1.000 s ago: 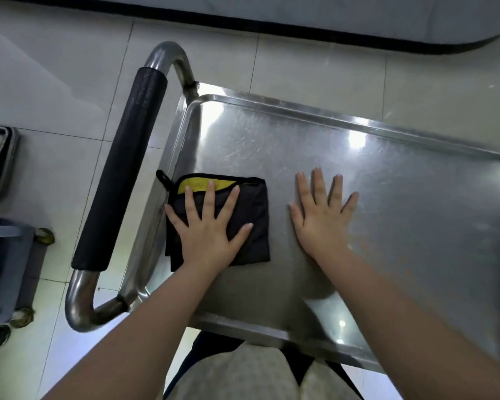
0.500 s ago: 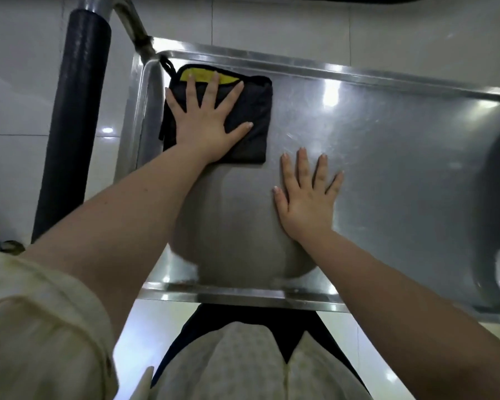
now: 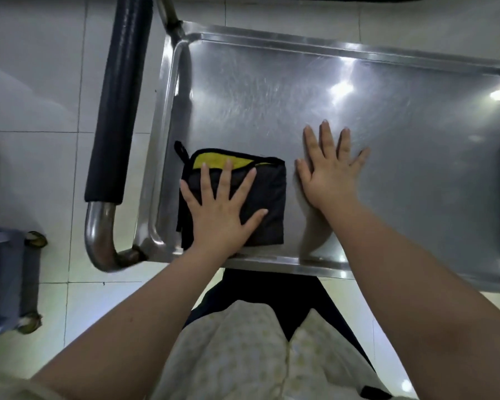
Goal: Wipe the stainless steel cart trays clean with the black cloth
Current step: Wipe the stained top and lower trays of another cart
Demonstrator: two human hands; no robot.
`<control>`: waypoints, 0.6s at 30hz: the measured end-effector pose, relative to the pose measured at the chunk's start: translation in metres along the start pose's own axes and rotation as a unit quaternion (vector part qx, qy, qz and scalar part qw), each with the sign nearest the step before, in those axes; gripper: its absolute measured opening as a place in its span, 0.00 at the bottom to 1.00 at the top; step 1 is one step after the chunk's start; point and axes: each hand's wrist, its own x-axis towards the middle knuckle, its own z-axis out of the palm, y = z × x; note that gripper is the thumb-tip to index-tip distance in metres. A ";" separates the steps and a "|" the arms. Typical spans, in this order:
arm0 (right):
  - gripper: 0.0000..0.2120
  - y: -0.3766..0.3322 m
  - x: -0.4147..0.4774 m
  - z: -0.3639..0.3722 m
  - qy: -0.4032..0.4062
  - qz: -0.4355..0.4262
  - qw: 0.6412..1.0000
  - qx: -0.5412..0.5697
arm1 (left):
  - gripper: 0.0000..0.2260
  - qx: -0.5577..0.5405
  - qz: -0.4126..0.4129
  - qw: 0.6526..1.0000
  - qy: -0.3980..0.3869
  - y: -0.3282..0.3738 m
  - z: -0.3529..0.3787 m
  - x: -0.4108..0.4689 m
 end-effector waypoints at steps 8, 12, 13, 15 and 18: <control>0.28 0.020 -0.082 0.022 -0.027 0.029 0.999 0.002 | 0.33 0.002 -0.012 1.000 0.000 -0.004 0.003 -0.012; 0.30 0.044 -0.107 0.026 -0.042 0.033 0.999 0.010 | 0.32 -0.009 0.018 1.000 0.009 -0.019 0.000 -0.015; 0.30 0.045 -0.108 0.026 -0.038 0.032 0.999 0.012 | 0.32 -0.009 0.021 1.000 0.011 -0.024 -0.001 -0.016; 0.30 0.045 -0.106 0.028 -0.021 0.027 0.999 0.006 | 0.32 -0.005 0.013 1.000 0.009 -0.036 -0.003 -0.018; 0.30 0.048 -0.101 0.029 -0.010 0.019 1.000 0.012 | 0.32 0.003 -0.009 1.000 -0.002 -0.056 -0.007 -0.019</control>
